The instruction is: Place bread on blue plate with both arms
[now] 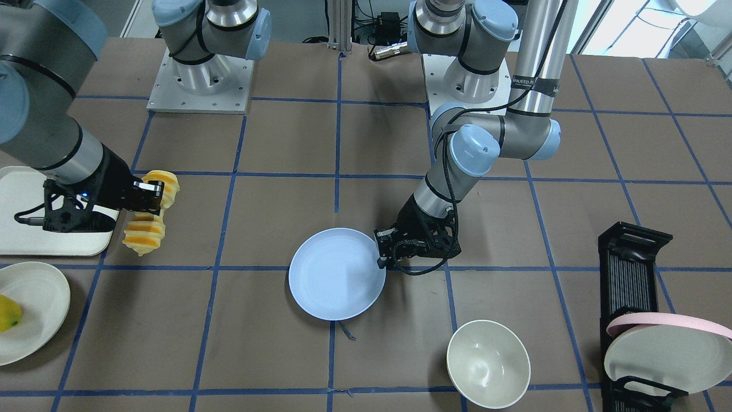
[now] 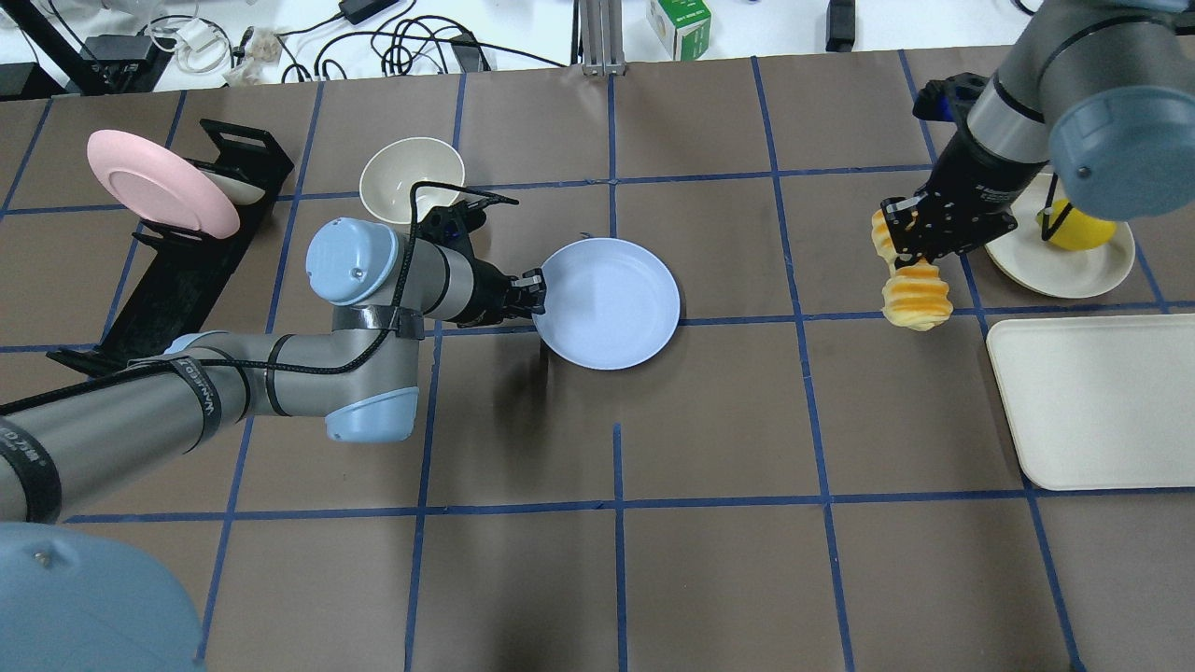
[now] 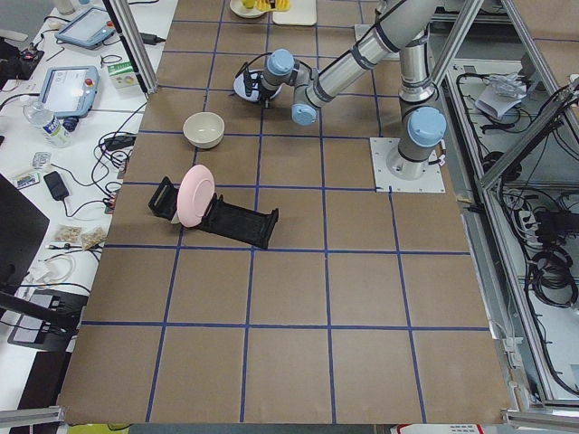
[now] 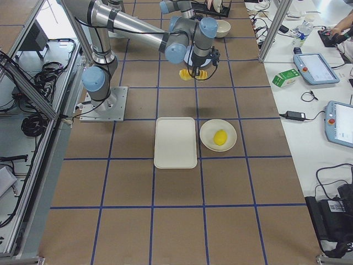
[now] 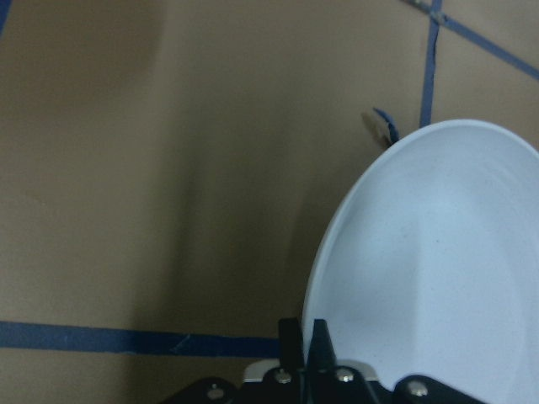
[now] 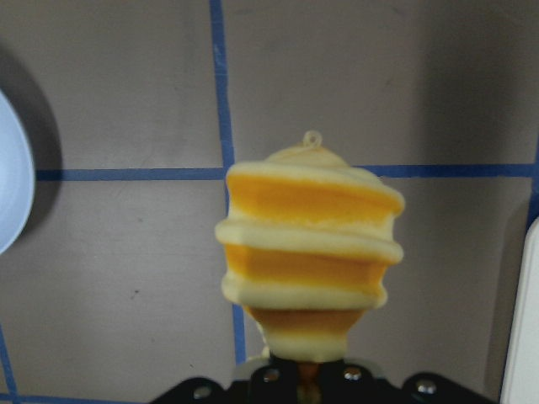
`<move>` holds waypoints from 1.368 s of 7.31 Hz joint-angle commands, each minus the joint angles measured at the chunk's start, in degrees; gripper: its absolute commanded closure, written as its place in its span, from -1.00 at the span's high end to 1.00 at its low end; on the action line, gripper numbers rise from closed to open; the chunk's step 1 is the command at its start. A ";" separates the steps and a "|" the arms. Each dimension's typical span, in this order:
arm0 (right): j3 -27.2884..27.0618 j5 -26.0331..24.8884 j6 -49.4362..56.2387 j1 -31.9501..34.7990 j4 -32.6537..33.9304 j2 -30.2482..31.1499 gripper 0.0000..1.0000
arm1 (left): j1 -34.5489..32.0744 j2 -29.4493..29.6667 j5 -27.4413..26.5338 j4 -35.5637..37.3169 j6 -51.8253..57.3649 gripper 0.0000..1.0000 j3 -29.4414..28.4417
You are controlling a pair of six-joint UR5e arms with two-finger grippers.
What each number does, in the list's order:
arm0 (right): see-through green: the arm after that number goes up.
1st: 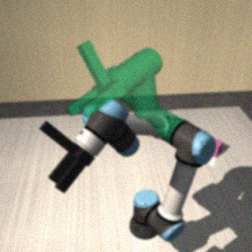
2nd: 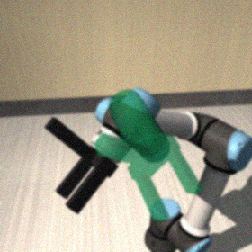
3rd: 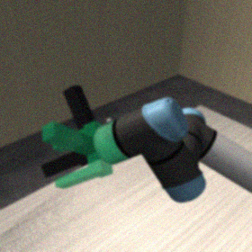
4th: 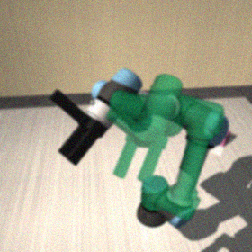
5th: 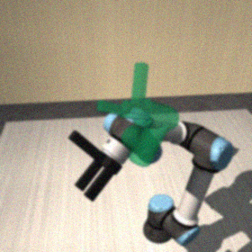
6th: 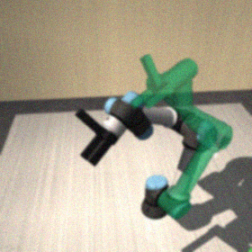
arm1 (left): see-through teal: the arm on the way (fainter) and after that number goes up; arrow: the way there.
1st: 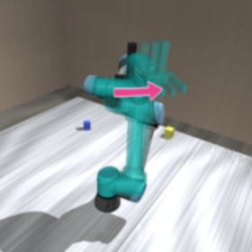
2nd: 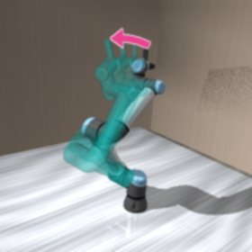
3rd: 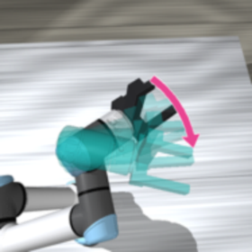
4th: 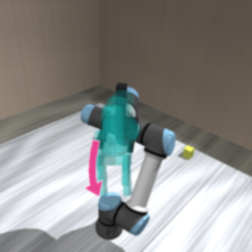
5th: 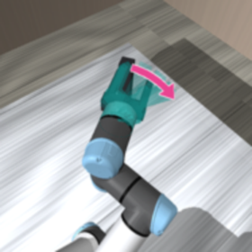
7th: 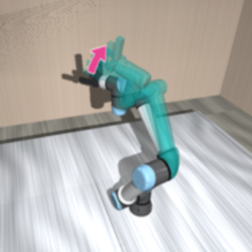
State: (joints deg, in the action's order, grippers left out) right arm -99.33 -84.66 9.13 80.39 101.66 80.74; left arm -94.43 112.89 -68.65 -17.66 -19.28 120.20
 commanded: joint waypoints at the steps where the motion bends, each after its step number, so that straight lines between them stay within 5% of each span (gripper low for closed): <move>1: 0.10 1.15 -6.21 7.21 3.80 -1.63 -1.00 | -0.15 -1.34 -0.43 -3.06 0.48 1.00 -0.75; 3: 0.10 2.48 -11.30 10.83 7.06 -4.00 -1.00 | -0.58 -6.08 -6.99 -20.04 2.66 1.00 -7.83; 7: 0.81 4.59 -18.14 17.68 17.84 -11.11 -1.00 | -0.23 -14.18 -15.71 -69.60 14.15 1.00 -31.45; 10: 0.81 4.68 -27.39 23.31 25.78 -17.09 -1.00 | -0.23 -17.70 -20.12 -71.20 15.68 1.00 -35.29</move>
State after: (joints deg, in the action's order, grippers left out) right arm -98.47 -80.04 -14.91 101.55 125.17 65.99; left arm -94.73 96.61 -87.81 -87.90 -4.06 86.06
